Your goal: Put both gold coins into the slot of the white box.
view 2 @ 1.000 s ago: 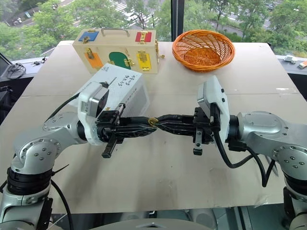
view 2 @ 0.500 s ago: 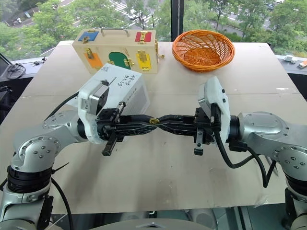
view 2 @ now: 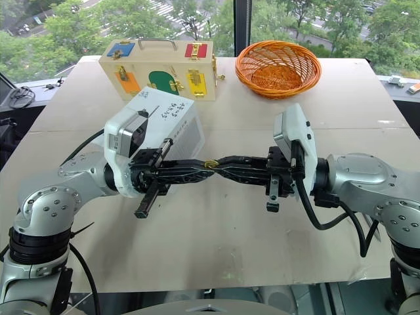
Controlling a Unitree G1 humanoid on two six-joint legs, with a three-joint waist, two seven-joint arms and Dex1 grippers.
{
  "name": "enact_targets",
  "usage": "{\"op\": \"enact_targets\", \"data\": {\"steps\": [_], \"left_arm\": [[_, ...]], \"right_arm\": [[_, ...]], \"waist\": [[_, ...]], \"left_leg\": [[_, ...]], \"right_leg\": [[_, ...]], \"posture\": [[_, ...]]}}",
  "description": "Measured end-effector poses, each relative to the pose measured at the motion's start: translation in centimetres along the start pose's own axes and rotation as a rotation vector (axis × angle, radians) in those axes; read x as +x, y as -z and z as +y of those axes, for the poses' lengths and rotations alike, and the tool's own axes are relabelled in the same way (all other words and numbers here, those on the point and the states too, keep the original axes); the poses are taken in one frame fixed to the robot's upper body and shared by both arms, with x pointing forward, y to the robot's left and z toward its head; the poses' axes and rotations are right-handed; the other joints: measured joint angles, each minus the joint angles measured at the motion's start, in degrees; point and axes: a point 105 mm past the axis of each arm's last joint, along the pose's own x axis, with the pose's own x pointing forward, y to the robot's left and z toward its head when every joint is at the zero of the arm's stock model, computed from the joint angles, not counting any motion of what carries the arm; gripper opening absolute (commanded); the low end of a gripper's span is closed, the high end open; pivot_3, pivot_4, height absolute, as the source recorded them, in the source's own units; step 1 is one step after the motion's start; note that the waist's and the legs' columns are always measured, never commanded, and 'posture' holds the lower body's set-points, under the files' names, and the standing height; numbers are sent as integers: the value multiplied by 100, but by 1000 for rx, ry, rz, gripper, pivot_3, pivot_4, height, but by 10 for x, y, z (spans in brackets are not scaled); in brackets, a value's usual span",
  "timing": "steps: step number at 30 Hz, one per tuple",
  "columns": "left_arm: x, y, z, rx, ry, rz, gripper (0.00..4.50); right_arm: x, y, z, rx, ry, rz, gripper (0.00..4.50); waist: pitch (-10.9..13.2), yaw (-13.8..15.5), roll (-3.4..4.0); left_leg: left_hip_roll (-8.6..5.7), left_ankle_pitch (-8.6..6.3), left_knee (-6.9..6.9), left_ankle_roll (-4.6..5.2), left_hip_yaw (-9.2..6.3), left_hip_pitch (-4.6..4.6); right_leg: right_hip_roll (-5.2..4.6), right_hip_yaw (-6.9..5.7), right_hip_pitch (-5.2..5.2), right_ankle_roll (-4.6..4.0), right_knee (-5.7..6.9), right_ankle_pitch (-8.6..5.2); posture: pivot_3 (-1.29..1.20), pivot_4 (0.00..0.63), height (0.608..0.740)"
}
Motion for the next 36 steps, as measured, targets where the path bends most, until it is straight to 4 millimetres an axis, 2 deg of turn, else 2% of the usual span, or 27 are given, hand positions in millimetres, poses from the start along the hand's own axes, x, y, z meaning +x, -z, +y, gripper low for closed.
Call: {"op": "enact_targets", "data": {"steps": [1, 4, 9, 11, 12, 16, 19, 22, 24, 27, 31, 33, 36], "left_arm": [[0, -1, 0, 1, -1, 1, 19], [1, -2, 1, 4, -2, -1, 0], [-3, -15, 4, 41, -29, -29, 0], [-3, -15, 6, 38, -35, -34, 0], [-3, -16, 7, 34, -37, -38, 0], [-5, -20, 12, 39, -67, -52, 0], [-15, -30, 33, 77, -192, -75, 0], [-35, -45, 66, 188, -423, -61, 0], [-53, -43, 75, 291, -672, -3, 0], [-55, -43, 74, 365, -868, 58, 0], [-62, -68, 76, 426, -1077, 154, 0], [-63, -76, 74, 434, -1136, 197, 0], [-61, -77, 68, 415, -1187, 282, 0]], "right_arm": [[0, 0, 0, 0, 2, -2, 0], [-1, -1, -2, 1, 10, -11, 817], [-2, 5, -2, 25, 13, 0, 3329], [-2, 6, -2, 26, 20, 3, 4209], [-4, 8, -4, 23, 33, 8, 4472], [-12, 12, -12, -9, 113, 28, 4472], [-27, 14, -22, -90, 232, 54, 4472], [-44, 15, -29, -149, 326, 43, 4472], [-61, 18, -33, -146, 380, 43, 4472], [-78, 6, -35, -188, 406, -4, 4472], [-83, 4, -31, -235, 371, 16, 4472], [-86, 5, -33, -243, 371, 18, 4472], [-86, 4, -37, -250, 348, 16, 4472]], "waist": [[0, 0, 0], [0, 0, 0], [1, 2, -2], [1, 1, -2], [1, 2, -2], [1, 13, -2], [2, 32, -3], [2, 48, -6], [2, 0, -6], [8, 9, -17], [13, 62, -25], [13, 58, -26], [13, 23, -25]], "left_leg": [[0, 0, 0, 0, 1, 0], [0, 0, 0, 0, 1, 0], [0, 0, 0, 0, 1, 0], [-1, 0, 0, 0, 1, 0], [-1, 0, 0, 0, 1, 0], [-1, 0, 0, 0, 2, -1], [-6, 0, 0, 0, 7, -1], [-8, 0, 2, 0, 15, -2], [1, 0, -9, -1, 11, 3], [3, 0, -7, -1, 3, -4], [-3, 0, 0, -1, 0, 1], [-7, 0, 2, -1, 0, 5], [-7, 0, 6, -2, 0, 9]], "right_leg": [[0, 0, 0, 0, 0, 0], [0, 0, 0, 0, 0, 0], [0, -1, 0, 0, 0, 0], [0, 0, 0, 0, 0, 0], [0, 0, 0, 0, 0, 0], [0, -2, 0, 1, 0, 0], [1, -6, 1, 2, 0, -1], [5, -9, 2, 2, -1, -1], [0, 16, 0, 3, -7, 0], [-9, 12, -2, 9, -6, -1], [-7, -5, 7, 11, 1, -2], [-6, -1, 9, 28, 1, -11], [-6, 4, 8, 30, 6, -9]], "posture": [[0, 150, 740], [0, 150, 740], [0, 150, 740], [0, 150, 740], [0, 150, 740], [0, 150, 740], [0, 150, 740], [0, 150, 740], [0, 150, 740], [0, 150, 740], [0, 150, 740], [0, 150, 740], [0, 150, 740]]}}
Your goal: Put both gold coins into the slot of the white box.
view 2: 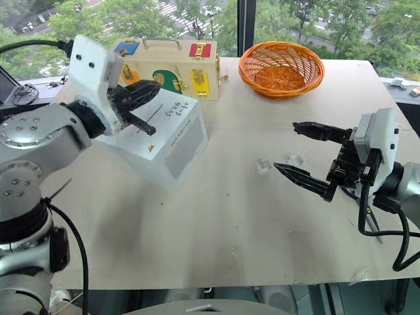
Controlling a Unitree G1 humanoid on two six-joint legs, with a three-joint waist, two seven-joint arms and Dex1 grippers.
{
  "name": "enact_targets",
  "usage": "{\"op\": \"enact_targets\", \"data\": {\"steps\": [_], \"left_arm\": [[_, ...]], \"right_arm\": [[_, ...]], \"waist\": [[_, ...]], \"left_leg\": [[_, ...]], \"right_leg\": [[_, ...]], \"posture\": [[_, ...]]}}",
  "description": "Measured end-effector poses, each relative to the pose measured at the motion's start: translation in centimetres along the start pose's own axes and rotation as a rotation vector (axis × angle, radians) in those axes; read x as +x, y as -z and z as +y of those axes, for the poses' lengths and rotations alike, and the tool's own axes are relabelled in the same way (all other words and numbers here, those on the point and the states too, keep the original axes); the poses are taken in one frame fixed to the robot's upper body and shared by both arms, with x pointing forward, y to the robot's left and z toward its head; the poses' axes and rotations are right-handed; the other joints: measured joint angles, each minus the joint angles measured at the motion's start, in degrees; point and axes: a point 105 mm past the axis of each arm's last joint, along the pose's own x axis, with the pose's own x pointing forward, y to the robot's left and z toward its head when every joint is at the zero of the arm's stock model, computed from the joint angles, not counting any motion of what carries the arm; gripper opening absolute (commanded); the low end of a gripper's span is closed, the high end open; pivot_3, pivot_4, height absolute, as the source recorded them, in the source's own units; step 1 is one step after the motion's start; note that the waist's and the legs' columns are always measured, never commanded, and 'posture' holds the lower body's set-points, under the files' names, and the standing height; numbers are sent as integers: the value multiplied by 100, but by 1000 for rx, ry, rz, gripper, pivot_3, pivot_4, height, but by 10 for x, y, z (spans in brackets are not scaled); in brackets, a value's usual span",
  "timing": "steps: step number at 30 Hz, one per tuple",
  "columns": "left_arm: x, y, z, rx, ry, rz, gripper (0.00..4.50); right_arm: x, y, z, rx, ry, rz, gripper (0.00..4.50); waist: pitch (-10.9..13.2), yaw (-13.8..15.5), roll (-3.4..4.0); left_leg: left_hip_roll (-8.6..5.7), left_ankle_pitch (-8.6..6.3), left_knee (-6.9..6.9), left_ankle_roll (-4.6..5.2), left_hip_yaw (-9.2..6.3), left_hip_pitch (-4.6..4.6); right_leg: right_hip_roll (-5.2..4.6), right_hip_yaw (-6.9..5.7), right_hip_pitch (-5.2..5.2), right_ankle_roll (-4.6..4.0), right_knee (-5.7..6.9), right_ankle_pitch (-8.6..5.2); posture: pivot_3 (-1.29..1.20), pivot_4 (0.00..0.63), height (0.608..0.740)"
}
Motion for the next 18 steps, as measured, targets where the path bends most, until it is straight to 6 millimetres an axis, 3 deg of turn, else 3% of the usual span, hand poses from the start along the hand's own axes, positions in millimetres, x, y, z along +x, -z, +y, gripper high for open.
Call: {"op": "enact_targets", "data": {"steps": [5, 9, 18], "left_arm": [[-4, 15, -3, -6, -23, 98, 0], [-12, 37, 10, 9, -109, 184, 0], [-19, 48, 10, -14, -96, 209, 0]], "right_arm": [[2, 1, -1, -3, -34, -2, 4472], [1, -1, -1, -9, -67, -20, 4472], [4, -18, -1, -64, -104, -67, 4472]], "waist": [[0, -39, 0], [1, -24, 0], [1, 21, -1]], "left_leg": [[2, 0, -5, -1, -3, 1], [4, 0, -11, -1, -6, 1], [-1, 0, 4, -1, 2, -1]], "right_leg": [[8, 0, -2, -20, 4, 10], [9, 0, -5, -21, 4, 9], [-11, 3, -1, -20, 3, 10]], "posture": [[0, 150, 740], [0, 150, 740], [0, 150, 740]]}}
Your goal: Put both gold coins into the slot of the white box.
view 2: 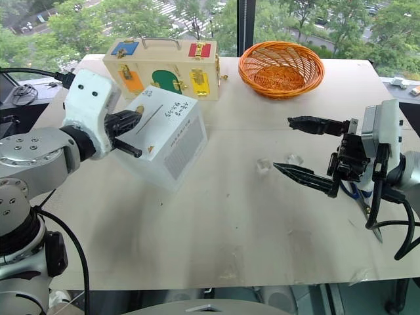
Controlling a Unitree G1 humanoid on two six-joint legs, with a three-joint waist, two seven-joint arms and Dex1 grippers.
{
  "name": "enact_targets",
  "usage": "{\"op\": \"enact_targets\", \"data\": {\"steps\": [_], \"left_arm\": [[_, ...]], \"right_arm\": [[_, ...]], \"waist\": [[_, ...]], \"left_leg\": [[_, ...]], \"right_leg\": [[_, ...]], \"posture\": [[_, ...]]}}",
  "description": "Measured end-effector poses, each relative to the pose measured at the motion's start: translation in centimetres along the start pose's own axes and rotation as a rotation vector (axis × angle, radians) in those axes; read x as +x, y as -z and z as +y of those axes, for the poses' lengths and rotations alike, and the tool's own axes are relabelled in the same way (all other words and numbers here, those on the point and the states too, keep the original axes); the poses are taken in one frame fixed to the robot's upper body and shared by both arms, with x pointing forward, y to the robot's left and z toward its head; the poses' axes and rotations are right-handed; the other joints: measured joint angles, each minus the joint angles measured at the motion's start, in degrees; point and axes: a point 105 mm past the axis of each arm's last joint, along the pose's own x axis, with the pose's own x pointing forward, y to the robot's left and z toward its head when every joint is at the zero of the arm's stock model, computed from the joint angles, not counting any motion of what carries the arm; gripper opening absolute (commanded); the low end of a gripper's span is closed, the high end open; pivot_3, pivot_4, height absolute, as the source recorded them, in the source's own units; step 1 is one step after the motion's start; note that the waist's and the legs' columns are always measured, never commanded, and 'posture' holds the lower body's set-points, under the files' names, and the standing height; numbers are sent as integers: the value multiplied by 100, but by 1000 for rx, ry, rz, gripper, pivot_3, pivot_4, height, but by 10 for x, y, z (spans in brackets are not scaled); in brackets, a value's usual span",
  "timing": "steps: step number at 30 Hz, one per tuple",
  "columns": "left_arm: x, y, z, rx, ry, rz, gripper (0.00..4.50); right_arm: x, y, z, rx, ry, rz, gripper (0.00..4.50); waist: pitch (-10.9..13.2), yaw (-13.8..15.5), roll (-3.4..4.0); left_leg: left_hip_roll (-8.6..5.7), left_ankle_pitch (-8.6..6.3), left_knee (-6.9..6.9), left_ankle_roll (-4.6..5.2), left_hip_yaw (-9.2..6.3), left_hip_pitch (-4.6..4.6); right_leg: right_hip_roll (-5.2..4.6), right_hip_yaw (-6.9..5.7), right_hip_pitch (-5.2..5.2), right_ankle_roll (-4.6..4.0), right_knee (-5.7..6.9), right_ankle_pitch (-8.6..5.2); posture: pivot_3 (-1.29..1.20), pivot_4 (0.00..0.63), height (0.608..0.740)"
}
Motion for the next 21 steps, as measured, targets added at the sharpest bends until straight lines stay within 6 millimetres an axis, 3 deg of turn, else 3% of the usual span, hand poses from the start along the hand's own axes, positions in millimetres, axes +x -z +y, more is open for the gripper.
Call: {"op": "enact_targets", "data": {"steps": [7, 19, 21], "left_arm": [[3, 5, -4, -55, 49, 8, 0], [5, 9, 0, -60, 24, 31, 0], [5, 9, 0, -61, 29, 30, 545]], "right_arm": [[8, -19, -6, -38, 10, -15, 4472], [16, -26, -9, -27, 3, 6, 4472], [16, -26, -9, -16, -1, 13, 4500]], "waist": [[0, -9, 0], [-2, -35, 2], [-3, -32, 2]], "left_leg": [[1, 0, -1, 0, -4, 0], [2, 0, -1, 0, -2, 8], [2, 0, -1, 0, -1, 8]], "right_leg": [[3, -3, -1, -2, 5, 0], [2, 0, 0, -2, 14, 0], [2, 0, 0, -2, 14, 0]], "posture": [[0, 150, 740], [0, 150, 740], [0, 150, 740]]}}
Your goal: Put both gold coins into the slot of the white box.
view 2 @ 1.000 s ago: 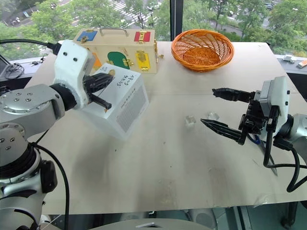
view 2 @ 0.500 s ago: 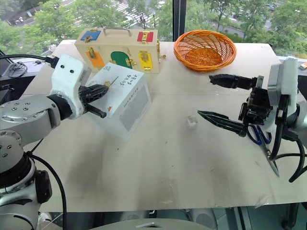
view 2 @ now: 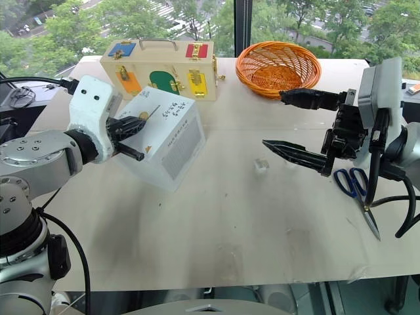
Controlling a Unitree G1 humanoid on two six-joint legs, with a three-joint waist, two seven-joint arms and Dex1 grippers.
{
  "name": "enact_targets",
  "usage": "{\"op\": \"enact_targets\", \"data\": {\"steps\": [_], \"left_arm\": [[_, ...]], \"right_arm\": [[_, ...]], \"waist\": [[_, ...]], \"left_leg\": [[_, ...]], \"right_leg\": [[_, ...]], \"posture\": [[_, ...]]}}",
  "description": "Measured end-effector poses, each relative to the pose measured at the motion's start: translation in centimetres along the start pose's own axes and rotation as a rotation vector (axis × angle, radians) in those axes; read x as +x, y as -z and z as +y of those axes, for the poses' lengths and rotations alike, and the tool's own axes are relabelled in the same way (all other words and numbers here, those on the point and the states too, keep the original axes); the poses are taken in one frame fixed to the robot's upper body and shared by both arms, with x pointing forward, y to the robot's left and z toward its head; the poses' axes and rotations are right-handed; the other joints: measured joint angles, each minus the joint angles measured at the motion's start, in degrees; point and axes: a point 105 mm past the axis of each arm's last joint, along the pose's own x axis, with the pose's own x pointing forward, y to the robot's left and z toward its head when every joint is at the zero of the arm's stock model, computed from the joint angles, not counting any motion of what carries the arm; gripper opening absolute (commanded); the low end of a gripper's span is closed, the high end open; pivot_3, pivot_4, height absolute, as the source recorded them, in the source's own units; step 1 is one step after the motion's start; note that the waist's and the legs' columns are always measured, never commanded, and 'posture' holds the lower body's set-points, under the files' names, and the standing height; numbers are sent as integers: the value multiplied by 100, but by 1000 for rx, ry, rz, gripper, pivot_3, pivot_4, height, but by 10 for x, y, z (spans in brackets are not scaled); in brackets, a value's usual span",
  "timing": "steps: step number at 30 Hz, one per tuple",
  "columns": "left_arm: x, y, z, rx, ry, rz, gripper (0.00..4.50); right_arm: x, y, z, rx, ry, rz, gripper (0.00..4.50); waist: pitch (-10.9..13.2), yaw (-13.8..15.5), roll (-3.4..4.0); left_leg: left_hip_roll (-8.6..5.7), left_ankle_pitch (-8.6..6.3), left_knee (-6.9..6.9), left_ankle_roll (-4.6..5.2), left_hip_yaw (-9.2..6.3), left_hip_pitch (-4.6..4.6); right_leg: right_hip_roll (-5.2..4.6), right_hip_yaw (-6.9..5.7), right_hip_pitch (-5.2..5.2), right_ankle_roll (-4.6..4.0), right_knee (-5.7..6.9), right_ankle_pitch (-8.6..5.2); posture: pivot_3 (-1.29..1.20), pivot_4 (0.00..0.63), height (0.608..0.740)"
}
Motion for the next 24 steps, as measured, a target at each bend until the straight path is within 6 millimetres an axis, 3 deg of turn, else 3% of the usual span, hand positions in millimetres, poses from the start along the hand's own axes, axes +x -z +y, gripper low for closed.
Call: {"op": "enact_targets", "data": {"steps": [2, 6, 8, 10, 12, 15, 16, 17, 19, 24], "left_arm": [[-1, 0, 1, -5, -4, -4, 965], [-4, -5, -3, -66, 45, -59, 2745], [-9, -10, -8, -99, 112, -112, 2745], [-30, -21, -33, -151, 367, -272, 2745], [-63, -10, -59, -198, 635, -355, 2745], [-84, 10, -70, -217, 786, -284, 2745], [-88, 16, -75, -207, 830, -255, 2889], [-91, 24, -84, -179, 879, -221, 2889], [-89, 31, -90, -135, 907, -215, 2889], [-77, 38, -91, -74, 900, -257, 2889]], "right_arm": [[-1, 1, -2, 14, 4, 11, 4500], [-4, 11, -5, 36, 44, 60, 4500], [-6, 19, -6, 53, 71, 84, 4500], [-4, 45, -3, 136, 102, 144, 4500], [2, 83, 14, 273, 97, 214, 4500], [11, 112, 18, 317, 152, 304, 4500], [15, 123, 17, 330, 185, 326, 3961], [23, 141, 18, 354, 224, 356, 3727], [31, 165, 20, 359, 271, 426, 2785], [43, 178, -1, 226, 452, 508, 2785]], "waist": [[0, 2, 0], [1, 15, -7], [0, 17, -6], [-3, 5, -9], [-4, -22, -3], [-4, -20, -3], [-7, -17, -7], [-8, -6, -5], [-2, 36, 6], [-6, 27, 8]], "left_leg": [[0, 0, 0, 0, 1, -1], [0, 0, 1, 0, 0, -11], [1, 0, 0, 0, -1, -13], [3, 0, 2, -1, 1, -17], [6, 0, -6, -3, 9, -10], [5, -1, -6, -2, 5, 1], [3, 0, -5, -3, 7, 2], [-2, 4, -2, -7, 12, 8], [-6, 11, 4, -15, 19, 4], [3, 13, 31, -15, 15, -1]], "right_leg": [[-1, 1, 0, 0, 0, 0], [-2, -4, -1, 0, -4, 0], [-4, -2, -3, 0, -10, 0], [-14, -4, -7, 0, -8, 0], [-15, 0, -11, 0, -5, -1], [-8, -1, -8, -14, 0, -10], [-3, 0, -6, -25, -1, -16], [-4, 2, -3, -27, -1, -16], [-9, 2, -2, -35, 0, -11], [2, 3, -2, -52, 0, 2]], "posture": [[0, 150, 740], [0, 150, 740], [0, 150, 740], [0, 150, 740], [0, 150, 740], [0, 150, 740], [0, 150, 740], [0, 150, 740], [0, 150, 740], [0, 150, 740]]}}
